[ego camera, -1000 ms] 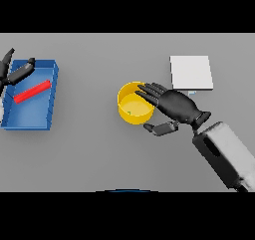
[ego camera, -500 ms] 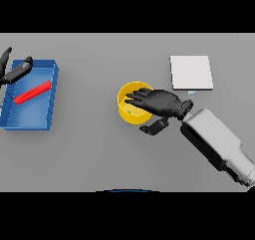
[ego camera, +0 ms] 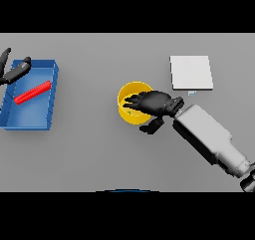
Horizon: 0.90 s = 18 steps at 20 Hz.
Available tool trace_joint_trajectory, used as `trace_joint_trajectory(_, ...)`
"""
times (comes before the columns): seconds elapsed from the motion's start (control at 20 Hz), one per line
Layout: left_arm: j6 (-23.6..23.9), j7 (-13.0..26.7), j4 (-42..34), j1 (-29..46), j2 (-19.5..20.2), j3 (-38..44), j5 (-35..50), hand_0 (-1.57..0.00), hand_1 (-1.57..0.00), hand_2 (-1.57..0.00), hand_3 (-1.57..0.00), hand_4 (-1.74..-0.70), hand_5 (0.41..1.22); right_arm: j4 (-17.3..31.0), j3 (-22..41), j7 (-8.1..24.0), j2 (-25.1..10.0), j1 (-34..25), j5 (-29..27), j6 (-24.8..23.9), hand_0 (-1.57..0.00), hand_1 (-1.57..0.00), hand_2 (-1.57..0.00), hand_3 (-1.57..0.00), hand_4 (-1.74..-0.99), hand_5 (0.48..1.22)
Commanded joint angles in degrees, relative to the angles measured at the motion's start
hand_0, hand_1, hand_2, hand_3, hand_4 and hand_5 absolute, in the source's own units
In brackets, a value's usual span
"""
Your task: Pick up the red beaker and tilt it to pour out 1 green nut into yellow bowl. Pick up the yellow bowl and place it on the metallic measuring scale.
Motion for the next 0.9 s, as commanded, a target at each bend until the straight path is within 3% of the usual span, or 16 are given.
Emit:
trace_joint_trajectory(0.0,0.1,0.2,-0.3,0.0,-0.2,0.0,0.1,0.0,0.0,0.0,0.0,-0.79,0.713,0.5,-0.2,1.5,0.7,-0.8,0.1,0.3,0.0,0.0,-0.01,-0.04,-1.209,0.732)
trace_joint_trajectory(0.1,-0.1,0.2,-0.9,0.4,-0.1,0.0,0.3,0.0,0.0,0.0,0.0,-0.79,0.712,1.1,0.0,0.7,0.4,-0.6,0.4,-0.2,-0.05,-0.06,-0.09,-0.13,-1.261,0.809)
trace_joint_trajectory(0.15,-0.2,0.8,-1.0,0.3,0.2,0.0,0.3,0.0,0.0,0.0,0.0,-0.79,0.711,1.5,0.1,0.7,0.9,-0.7,0.5,-0.8,-0.19,-0.18,-0.19,-0.21,-1.309,0.891)
trace_joint_trajectory(0.2,0.1,0.9,-0.6,0.2,-0.1,-0.2,0.0,0.0,0.0,0.0,0.0,-0.79,0.71,1.5,0.1,-0.3,0.8,-1.1,0.5,-0.9,-0.45,-0.41,-0.35,-0.32,-1.363,0.957)
trace_joint_trajectory(0.25,0.1,0.2,-0.5,0.2,-0.2,-0.2,0.0,0.0,0.0,0.0,0.0,-0.79,0.71,1.2,0.1,-0.4,0.8,-0.6,0.3,-1.0,-0.68,-0.64,-0.59,-0.57,-1.435,1.01)
trace_joint_trajectory(0.4,-0.3,0.0,-0.3,0.0,0.3,0.2,0.3,0.0,0.0,0.0,0.0,-0.79,0.707,0.6,0.3,-2.1,-0.1,-0.7,-0.1,-0.4,-1.11,-1.09,-1.07,-0.88,-1.578,1.113)
trace_joint_trajectory(0.5,-0.1,-0.2,-0.2,-0.2,0.1,0.0,0.0,0.0,0.0,0.0,0.0,-0.78,0.712,-1.1,0.4,0.2,-0.1,-0.2,-0.8,1.2,-1.28,-1.27,-1.19,-1.03,-1.637,1.152)
trace_joint_trajectory(0.6,-0.1,-0.4,-0.3,0.2,-0.1,-0.4,-0.2,0.0,0.0,0.0,0.0,-0.78,0.71,-1.8,0.1,0.0,-1.3,-0.2,-1.7,3.0,-1.38,-1.38,-1.29,-1.11,-1.674,1.177)
trace_joint_trajectory(0.7,-0.1,0.0,-0.8,0.2,-0.3,-0.2,0.2,0.0,0.0,0.0,0.0,-0.78,0.712,-1.5,-0.1,1.0,-0.7,-0.8,-1.8,3.3,-1.45,-1.45,-1.33,-1.17,-1.698,1.193)
trace_joint_trajectory(0.85,-0.1,-0.2,-0.2,0.0,-0.3,-0.4,-0.1,0.0,0.0,0.0,0.0,-0.78,0.703,-2.6,-0.7,0.1,-1.4,-1.4,-2.6,3.1,-1.51,-1.51,-1.39,-1.2,-1.719,1.207)
